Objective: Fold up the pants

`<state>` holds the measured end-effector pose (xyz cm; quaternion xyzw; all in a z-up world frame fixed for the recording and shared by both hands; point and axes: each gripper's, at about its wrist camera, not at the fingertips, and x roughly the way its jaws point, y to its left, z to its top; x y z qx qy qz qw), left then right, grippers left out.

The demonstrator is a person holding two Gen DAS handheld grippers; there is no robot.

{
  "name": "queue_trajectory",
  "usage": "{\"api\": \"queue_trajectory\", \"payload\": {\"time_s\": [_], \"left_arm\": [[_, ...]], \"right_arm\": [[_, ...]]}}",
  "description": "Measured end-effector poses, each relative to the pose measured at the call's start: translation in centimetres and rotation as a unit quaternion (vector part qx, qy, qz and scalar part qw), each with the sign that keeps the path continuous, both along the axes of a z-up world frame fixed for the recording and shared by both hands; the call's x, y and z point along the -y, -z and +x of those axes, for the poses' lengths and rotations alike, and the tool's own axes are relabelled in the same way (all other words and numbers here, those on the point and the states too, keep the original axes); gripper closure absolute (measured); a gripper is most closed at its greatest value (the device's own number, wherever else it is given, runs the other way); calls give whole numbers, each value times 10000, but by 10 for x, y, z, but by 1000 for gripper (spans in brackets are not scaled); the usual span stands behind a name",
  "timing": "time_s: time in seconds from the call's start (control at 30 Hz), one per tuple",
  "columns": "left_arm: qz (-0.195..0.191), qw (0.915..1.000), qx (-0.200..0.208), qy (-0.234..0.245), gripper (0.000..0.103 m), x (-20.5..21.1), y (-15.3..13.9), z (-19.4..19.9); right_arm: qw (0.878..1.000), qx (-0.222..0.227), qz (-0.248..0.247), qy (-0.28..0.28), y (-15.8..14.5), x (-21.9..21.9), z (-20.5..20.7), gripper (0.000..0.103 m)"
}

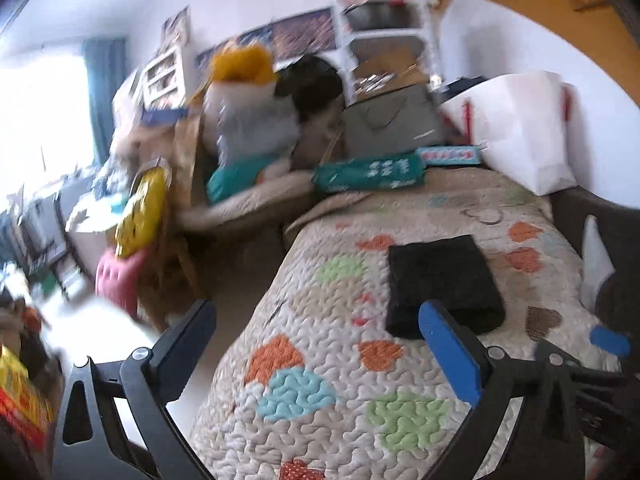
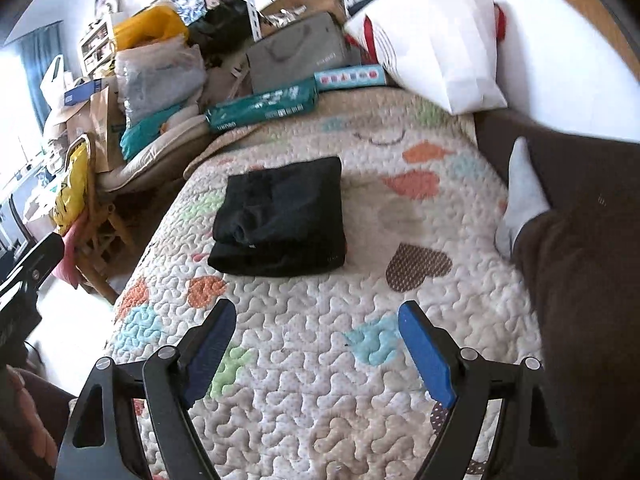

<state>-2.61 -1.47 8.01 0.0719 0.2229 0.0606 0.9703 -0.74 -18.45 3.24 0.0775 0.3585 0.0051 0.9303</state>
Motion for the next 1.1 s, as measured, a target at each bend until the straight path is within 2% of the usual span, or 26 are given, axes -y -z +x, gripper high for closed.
{"api": "queue_trajectory", "payload": {"time_s": [0.1, 0.27, 0.33, 0.9, 1.1], "left_arm": [[36, 9999, 112, 65, 0, 7, -10, -12], [-452, 9990, -3, 48, 0, 0, -18, -15], [-536, 9985, -87, 64, 0, -2, -18, -15], [-174, 9989, -418, 125, 0, 8, 0, -17], [-163, 9985, -495, 139, 0, 9, 3, -16]], "right_arm": [[10000, 46, -57, -48, -1, -4, -3, 14], [9999, 10, -67, -74, 1, -5, -6, 14], [9999, 11, -54, -90, 1, -7, -7, 14], [9997, 11, -134, -225, 4, -17, -9, 14], [9997, -12, -113, -220, 5, -16, -9, 14]]}}
